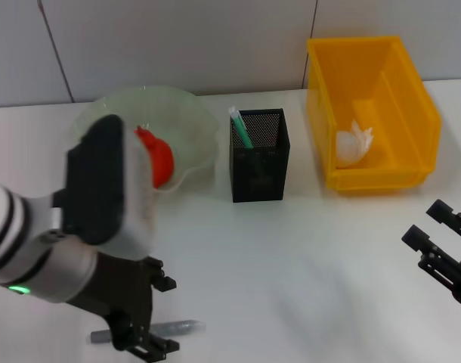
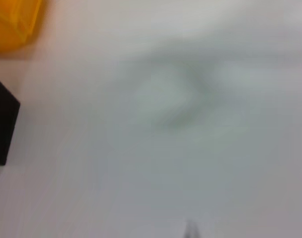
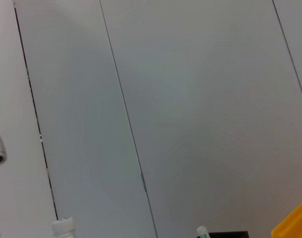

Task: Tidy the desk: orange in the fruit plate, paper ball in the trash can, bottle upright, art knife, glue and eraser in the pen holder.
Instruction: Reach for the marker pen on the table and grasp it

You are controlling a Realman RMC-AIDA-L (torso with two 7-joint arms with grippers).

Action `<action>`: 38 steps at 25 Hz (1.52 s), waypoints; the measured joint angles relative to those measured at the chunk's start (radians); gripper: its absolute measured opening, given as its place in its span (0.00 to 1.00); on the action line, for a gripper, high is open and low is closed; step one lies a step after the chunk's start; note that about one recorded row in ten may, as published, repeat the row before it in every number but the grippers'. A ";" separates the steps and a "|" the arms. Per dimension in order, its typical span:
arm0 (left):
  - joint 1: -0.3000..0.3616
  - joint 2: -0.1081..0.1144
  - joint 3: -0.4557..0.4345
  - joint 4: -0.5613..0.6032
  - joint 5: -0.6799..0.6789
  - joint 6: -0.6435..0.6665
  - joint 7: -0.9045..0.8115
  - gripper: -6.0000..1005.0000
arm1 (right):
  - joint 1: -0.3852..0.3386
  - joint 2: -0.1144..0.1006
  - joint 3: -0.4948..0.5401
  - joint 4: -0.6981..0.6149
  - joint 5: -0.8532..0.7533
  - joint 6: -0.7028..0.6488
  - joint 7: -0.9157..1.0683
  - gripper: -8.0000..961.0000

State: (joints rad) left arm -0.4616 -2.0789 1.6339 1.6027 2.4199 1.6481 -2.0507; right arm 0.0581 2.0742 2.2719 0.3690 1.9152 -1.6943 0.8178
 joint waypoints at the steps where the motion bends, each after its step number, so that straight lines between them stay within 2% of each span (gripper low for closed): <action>1: -0.010 0.000 0.027 0.003 0.019 -0.014 -0.028 0.79 | 0.001 0.000 0.000 0.000 -0.003 0.002 0.000 0.70; 2: -0.030 -0.001 0.079 0.007 0.045 -0.041 -0.078 0.79 | 0.002 0.000 0.000 -0.002 -0.006 0.005 0.001 0.70; 3: -0.030 -0.001 0.079 0.007 0.045 -0.041 -0.078 0.79 | 0.004 0.000 0.000 -0.005 -0.010 0.007 0.001 0.70; 6: -0.070 -0.001 0.144 -0.016 0.087 -0.060 -0.126 0.79 | 0.010 -0.001 0.000 -0.015 -0.022 0.011 0.001 0.70; 7: -0.102 -0.001 0.190 -0.048 0.119 -0.066 -0.148 0.79 | 0.013 -0.001 0.000 -0.018 -0.025 0.011 0.001 0.70; 9: -0.121 -0.001 0.213 -0.070 0.128 -0.068 -0.156 0.79 | 0.014 -0.002 0.000 -0.020 -0.025 0.011 0.002 0.70; 15: -0.151 -0.001 0.262 -0.110 0.131 -0.073 -0.170 0.79 | 0.016 -0.002 0.002 -0.024 -0.026 0.011 0.002 0.70; 16: -0.173 -0.001 0.279 -0.132 0.132 -0.078 -0.187 0.79 | 0.018 -0.002 0.002 -0.024 -0.025 0.011 0.003 0.70; 26: -0.221 -0.001 0.299 -0.199 0.124 -0.108 -0.198 0.79 | 0.023 0.000 0.001 -0.026 -0.026 0.011 0.004 0.70; 31: -0.238 -0.001 0.302 -0.221 0.124 -0.111 -0.207 0.59 | 0.023 0.000 0.001 -0.025 -0.025 0.010 0.005 0.70; 38: -0.259 -0.001 0.305 -0.272 0.124 -0.128 -0.209 0.47 | 0.022 0.000 0.000 -0.025 -0.026 0.013 0.006 0.70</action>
State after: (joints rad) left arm -0.7204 -2.0801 1.9384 1.3303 2.5439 1.5196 -2.2599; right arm 0.0801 2.0740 2.2720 0.3436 1.8897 -1.6816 0.8237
